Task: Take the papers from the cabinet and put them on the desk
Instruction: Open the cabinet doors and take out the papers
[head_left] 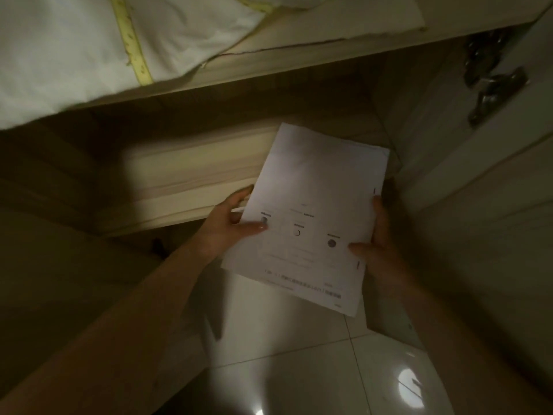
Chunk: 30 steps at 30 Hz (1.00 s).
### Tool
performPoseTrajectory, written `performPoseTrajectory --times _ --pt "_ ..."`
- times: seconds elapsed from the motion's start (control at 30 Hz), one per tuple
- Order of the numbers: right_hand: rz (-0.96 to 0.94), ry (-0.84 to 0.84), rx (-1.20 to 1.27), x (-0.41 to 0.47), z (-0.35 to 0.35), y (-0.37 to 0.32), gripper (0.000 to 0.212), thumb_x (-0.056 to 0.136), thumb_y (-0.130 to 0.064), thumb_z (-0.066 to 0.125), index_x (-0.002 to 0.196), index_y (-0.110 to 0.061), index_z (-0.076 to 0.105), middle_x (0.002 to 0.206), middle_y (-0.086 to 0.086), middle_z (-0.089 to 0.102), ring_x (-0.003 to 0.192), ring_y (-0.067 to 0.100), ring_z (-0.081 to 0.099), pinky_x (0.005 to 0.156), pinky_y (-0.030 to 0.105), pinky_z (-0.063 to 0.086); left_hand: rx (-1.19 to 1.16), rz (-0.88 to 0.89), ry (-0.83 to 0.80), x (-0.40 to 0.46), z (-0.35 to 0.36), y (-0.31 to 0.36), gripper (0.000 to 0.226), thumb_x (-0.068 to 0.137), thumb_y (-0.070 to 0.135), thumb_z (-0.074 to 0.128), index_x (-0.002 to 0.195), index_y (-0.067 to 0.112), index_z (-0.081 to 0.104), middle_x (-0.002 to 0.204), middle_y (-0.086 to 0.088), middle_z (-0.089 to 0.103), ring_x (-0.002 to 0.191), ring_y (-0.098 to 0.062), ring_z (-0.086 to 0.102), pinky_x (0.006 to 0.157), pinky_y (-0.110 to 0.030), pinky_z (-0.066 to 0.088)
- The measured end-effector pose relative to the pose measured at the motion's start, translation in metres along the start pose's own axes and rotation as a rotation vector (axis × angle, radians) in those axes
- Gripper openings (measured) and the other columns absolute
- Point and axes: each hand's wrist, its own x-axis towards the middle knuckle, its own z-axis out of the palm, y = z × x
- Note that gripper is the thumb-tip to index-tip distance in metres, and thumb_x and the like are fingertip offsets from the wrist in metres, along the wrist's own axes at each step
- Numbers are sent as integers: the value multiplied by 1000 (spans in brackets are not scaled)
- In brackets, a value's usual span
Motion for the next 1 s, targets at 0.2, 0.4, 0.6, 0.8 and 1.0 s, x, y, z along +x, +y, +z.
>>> performPoseTrajectory --times 0.2,0.4,0.6,0.8,1.0 --pt "-65 109 -16 -6 7 11 72 87 10 51 142 -25 20 111 -5 57 96 15 61 59 17 58 -43 15 47 -8 17 -6 64 82 16 66 134 38 35 123 -2 55 92 -18 64 72 -32 56" --pt "-90 122 -60 -35 17 -11 76 84 14 53 142 -27 25 131 8 52 114 23 56 84 41 56 -48 11 86 -45 13 6 66 81 11 66 135 37 36 107 5 65 90 -12 68 80 -39 58" --pt "-141 116 -177 -117 38 -67 76 75 -3 60 139 -31 30 136 6 50 120 25 53 92 51 51 -54 10 192 -141 1 46 65 79 6 67 132 34 42 107 12 63 92 -5 67 63 -17 56" --pt "-59 105 -149 -225 46 -147 74 83 3 62 136 -39 31 117 -16 58 101 3 65 69 18 58 -38 -6 163 -263 -18 120 66 80 8 67 129 43 42 106 4 68 90 -13 69 63 -27 60" --pt "-4 98 -126 -315 51 -225 74 83 -3 65 134 -46 31 116 -10 64 93 3 67 63 20 58 10 -11 132 -350 -37 202 71 75 19 73 129 49 39 110 12 67 95 -12 68 70 -32 59"
